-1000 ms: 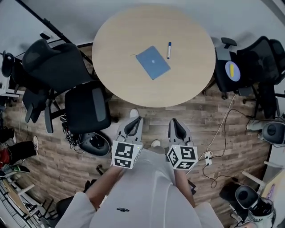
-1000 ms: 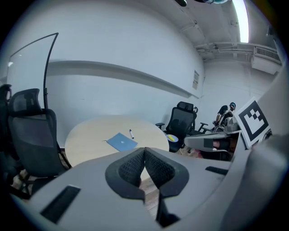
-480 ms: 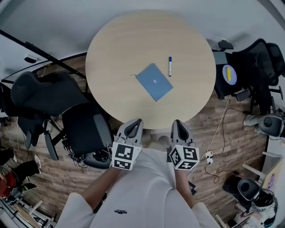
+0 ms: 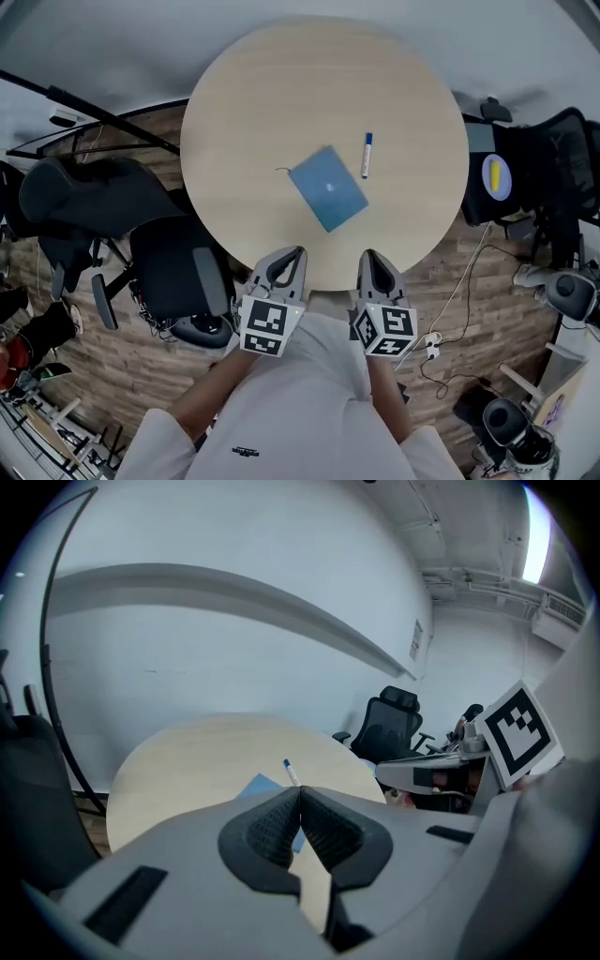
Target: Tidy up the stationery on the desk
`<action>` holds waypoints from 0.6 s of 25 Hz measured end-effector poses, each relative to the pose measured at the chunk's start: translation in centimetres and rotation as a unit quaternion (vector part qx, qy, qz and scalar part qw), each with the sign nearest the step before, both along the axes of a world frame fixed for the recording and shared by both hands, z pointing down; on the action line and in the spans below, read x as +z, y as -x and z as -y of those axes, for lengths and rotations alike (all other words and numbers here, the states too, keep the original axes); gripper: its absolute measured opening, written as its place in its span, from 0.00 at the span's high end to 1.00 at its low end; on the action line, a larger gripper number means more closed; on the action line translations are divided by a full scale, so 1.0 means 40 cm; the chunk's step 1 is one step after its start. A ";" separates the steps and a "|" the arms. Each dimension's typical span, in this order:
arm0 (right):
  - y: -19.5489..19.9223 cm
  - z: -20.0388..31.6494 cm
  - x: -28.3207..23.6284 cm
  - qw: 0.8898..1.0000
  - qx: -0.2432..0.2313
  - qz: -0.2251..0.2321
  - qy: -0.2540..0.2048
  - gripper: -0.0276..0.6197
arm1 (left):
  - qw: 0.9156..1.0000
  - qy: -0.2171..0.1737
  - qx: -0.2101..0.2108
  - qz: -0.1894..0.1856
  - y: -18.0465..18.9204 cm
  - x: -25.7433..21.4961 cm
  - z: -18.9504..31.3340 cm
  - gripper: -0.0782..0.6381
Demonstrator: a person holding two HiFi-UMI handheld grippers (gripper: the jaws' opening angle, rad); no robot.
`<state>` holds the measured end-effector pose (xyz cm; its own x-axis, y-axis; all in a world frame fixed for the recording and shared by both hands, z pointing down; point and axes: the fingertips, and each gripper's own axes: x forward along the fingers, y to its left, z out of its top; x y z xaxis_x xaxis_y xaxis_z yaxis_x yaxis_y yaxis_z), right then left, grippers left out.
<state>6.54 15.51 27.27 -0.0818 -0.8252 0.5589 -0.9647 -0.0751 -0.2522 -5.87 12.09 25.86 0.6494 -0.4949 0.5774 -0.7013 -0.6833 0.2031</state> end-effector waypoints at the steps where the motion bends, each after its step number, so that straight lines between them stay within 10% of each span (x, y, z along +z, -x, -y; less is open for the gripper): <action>1: -0.006 0.011 0.002 1.000 -0.007 0.000 0.001 0.90 | 1.000 0.003 -0.005 0.001 -0.009 0.003 0.005 0.86; 15: -0.146 0.144 0.113 0.997 -0.079 0.007 0.025 0.90 | 0.997 0.030 -0.070 0.031 -0.149 0.120 0.106 0.86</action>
